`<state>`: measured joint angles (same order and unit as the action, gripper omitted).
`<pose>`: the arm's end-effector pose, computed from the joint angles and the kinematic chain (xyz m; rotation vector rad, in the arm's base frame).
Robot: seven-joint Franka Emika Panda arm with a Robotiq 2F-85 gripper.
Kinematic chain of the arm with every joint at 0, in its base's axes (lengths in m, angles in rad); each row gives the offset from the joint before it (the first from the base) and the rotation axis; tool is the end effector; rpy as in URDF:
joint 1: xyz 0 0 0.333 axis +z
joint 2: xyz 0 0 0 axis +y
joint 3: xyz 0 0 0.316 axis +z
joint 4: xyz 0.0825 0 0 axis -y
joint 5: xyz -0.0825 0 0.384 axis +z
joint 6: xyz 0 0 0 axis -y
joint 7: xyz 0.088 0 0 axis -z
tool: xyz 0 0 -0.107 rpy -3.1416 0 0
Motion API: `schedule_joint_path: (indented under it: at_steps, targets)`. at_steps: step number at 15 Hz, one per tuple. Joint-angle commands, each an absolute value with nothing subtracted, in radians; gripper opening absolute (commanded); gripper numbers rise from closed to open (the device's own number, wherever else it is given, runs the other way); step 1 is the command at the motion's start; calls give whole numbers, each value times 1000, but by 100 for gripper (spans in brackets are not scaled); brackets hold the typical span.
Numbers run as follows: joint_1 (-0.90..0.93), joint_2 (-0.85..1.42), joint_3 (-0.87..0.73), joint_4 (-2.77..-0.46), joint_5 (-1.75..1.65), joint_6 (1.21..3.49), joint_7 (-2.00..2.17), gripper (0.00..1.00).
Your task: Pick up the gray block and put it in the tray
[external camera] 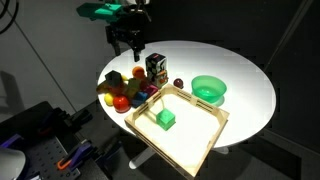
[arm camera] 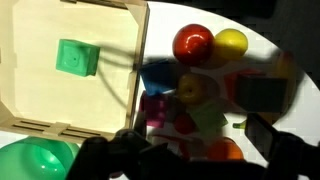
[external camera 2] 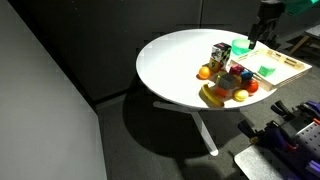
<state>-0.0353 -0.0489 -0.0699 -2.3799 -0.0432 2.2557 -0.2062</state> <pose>0.4790 -0.0517 0.3345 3.1156 0.2025 -0.1233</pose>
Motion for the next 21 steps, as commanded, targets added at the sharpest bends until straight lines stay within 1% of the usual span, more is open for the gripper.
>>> schedule_joint_path:
  at_steps: [1, 7, 16, 21]
  targets:
    - [-19, -12, -43, -2324, -34, 2240, -230, 100]
    - [6, -5, -6, -2310, -22, 2239, -257, 100]
    - [43, -62, 36, -2336, -23, 2227, -344, 100]
    - [44, -30, 36, -2332, -39, 2247, -305, 100]
